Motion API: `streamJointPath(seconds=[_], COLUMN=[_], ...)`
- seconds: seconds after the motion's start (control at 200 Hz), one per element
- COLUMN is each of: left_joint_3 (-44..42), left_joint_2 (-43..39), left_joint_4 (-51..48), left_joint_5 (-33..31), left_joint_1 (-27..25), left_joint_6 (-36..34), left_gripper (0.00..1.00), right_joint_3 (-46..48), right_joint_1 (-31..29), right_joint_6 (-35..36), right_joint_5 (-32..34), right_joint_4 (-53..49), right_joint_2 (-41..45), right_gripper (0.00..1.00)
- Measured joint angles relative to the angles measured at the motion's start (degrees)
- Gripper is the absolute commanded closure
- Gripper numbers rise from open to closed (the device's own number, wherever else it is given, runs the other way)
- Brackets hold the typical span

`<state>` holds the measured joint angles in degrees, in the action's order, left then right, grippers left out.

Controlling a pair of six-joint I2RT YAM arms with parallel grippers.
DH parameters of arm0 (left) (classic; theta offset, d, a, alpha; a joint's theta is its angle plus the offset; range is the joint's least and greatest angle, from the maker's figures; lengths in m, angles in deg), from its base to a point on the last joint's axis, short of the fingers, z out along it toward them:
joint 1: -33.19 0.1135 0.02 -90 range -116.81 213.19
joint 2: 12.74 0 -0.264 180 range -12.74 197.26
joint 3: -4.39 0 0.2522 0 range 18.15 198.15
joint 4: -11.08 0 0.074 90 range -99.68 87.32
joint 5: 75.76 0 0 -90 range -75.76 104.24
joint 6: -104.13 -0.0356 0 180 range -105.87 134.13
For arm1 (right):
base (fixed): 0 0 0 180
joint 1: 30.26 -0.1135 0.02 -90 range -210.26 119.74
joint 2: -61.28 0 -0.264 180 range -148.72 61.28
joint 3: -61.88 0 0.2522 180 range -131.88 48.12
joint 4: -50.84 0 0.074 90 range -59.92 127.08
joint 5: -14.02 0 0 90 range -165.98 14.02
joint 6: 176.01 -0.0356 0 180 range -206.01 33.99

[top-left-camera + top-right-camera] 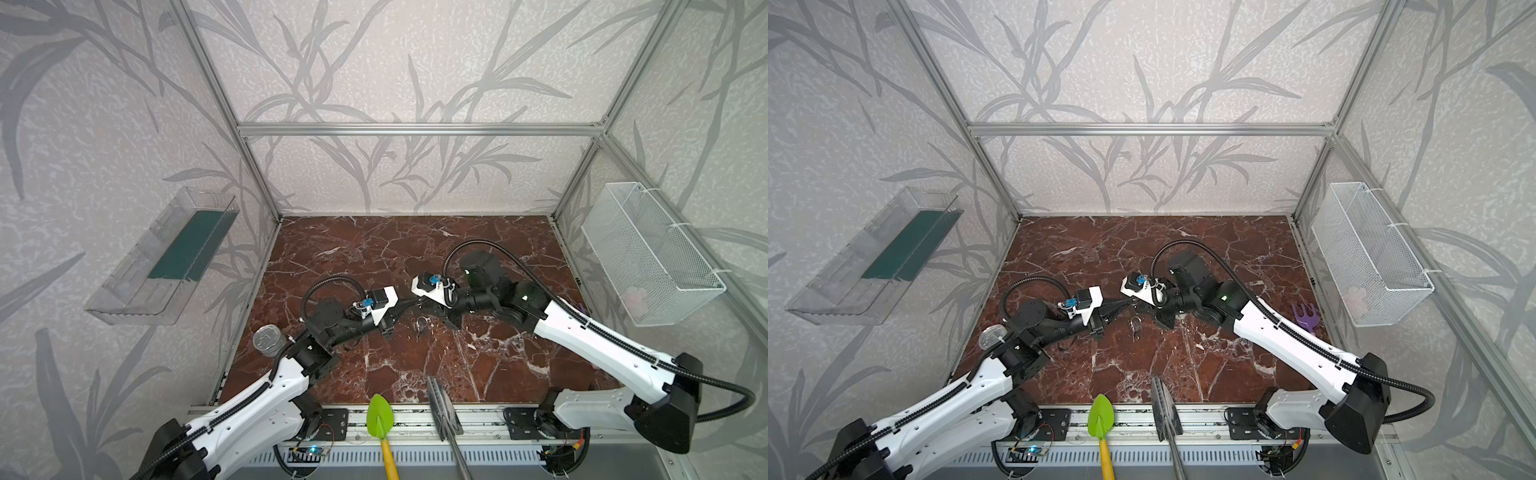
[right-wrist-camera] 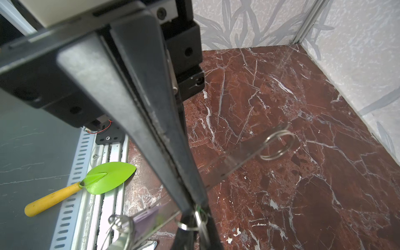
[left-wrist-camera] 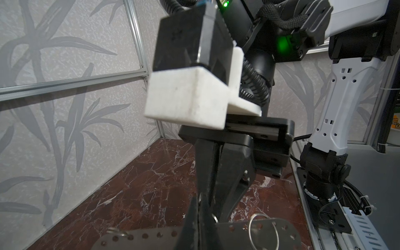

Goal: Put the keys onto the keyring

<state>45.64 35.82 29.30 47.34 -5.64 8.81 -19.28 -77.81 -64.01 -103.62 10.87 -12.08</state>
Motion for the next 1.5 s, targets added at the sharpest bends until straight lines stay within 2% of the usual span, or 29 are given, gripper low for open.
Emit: streamJointPath(seconds=[0.025,0.145,0.275,0.385,0.6,0.755,1.045,1.5], left_joint_3=[0.0,-0.6,-1.7,-2.5,-2.8,-2.8,-2.7,-1.2], left_joint_2=[0.0,0.0,0.1,0.1,0.1,0.6,3.0,5.4], left_joint_4=[0.2,1.7,3.0,3.9,5.8,6.6,6.6,6.7], left_joint_5=[0.0,-0.1,-0.7,-2.1,-7.2,-11.3,-17.4,-19.5], left_joint_1=[0.0,0.0,0.0,0.0,0.0,0.0,0.0,0.0], left_joint_6=[0.0,0.4,0.9,1.1,1.5,2.1,4.1,5.1], left_gripper=[1.00,1.00,1.00,1.00,1.00,1.00,1.00,1.00], right_joint_3=[0.0,0.0,1.3,5.0,12.1,16.3,23.4,23.2], right_joint_1=[0.0,-0.3,-0.9,-0.9,-0.8,-0.8,-0.8,-0.8], right_joint_6=[0.1,0.5,0.2,-0.8,-5.4,-9.7,-17.6,-17.8], right_joint_5=[0.0,0.0,1.6,5.4,15.9,19.7,19.6,17.9], right_joint_4=[0.0,-0.2,0.2,1.2,6.2,12.4,21.4,24.5], right_joint_2=[0.0,0.0,1.4,5.7,16.2,20.9,21.1,15.5], right_gripper=[0.98,0.76,0.65,0.55,0.49,0.48,0.47,0.46])
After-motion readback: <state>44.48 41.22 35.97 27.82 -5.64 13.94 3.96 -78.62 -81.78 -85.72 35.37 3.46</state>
